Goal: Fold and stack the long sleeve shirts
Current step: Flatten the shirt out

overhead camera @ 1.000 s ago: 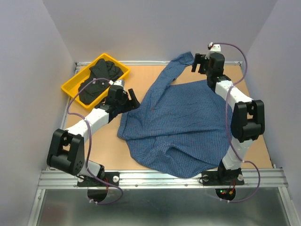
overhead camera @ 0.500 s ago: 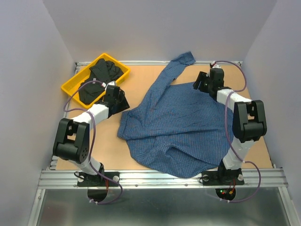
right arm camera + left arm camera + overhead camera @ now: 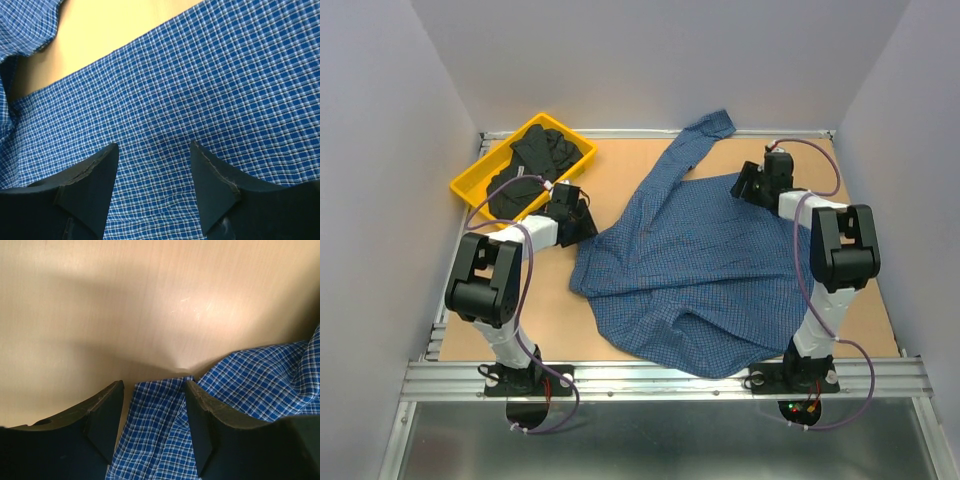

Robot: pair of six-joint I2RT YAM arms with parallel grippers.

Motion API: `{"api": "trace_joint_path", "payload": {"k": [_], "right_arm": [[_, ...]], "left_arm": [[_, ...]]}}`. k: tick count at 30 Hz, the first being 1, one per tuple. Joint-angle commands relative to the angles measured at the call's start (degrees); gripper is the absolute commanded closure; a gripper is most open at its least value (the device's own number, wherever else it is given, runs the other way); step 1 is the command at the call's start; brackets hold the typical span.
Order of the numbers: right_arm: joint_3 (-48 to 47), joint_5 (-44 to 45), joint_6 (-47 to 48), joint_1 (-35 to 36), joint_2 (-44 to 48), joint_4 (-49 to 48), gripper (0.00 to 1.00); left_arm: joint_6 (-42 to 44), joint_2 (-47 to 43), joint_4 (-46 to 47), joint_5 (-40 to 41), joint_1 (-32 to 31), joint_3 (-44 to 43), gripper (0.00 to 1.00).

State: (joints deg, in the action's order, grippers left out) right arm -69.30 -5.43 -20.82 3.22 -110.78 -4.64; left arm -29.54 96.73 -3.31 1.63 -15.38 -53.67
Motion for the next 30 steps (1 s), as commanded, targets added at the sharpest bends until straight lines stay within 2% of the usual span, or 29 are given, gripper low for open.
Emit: {"api": "trace_joint_path", "payload": {"k": [1,7,8,9,11,21,28,30], "right_arm": [[-0.8,-0.6,-0.8,-1.0,-1.2,-1.9,0.36],[-0.2,-1.3,-2.6,-3.0,-3.3,-2.3,0.36],[-0.1,-1.3,-3.3,-3.0,-3.6,-2.4,0.36],[0.3,-1.2,-3.5,-4.3,-3.7,-2.4,0.36],[1.4,-1.2,-4.3,-4.9,-4.0,-2.6,0.36],[7.2,-0.6,-10.5,-12.1,-2.9,-3.5,0.36],[7.5,-0.8,-10.7,-12.8,0.2,-3.4,0.34],[6.8,-1.9,-9.2,-12.8,1.7,-3.4,0.32]], "left_arm": [[0.6,1.7,-1.4,-0.5,-0.2,-1.0,0.37],[0.1,2.0,-1.3,-1.4,-0.3,0.7,0.65],[-0.1,2.1,-1.2,-1.4,-0.3,1.1,0.79],[-0.2,2.1,-1.0,-1.4,-0.3,1.3,0.83],[-0.1,2.3,-0.7,-1.3,-0.2,1.7,1.0],[-3.2,1.7,-2.0,3.8,3.6,-0.3,1.0],[-4.7,1.8,-2.2,3.1,4.0,-2.9,1.0],[-4.7,2.0,-2.1,2.3,4.0,-4.6,0.97]]}}
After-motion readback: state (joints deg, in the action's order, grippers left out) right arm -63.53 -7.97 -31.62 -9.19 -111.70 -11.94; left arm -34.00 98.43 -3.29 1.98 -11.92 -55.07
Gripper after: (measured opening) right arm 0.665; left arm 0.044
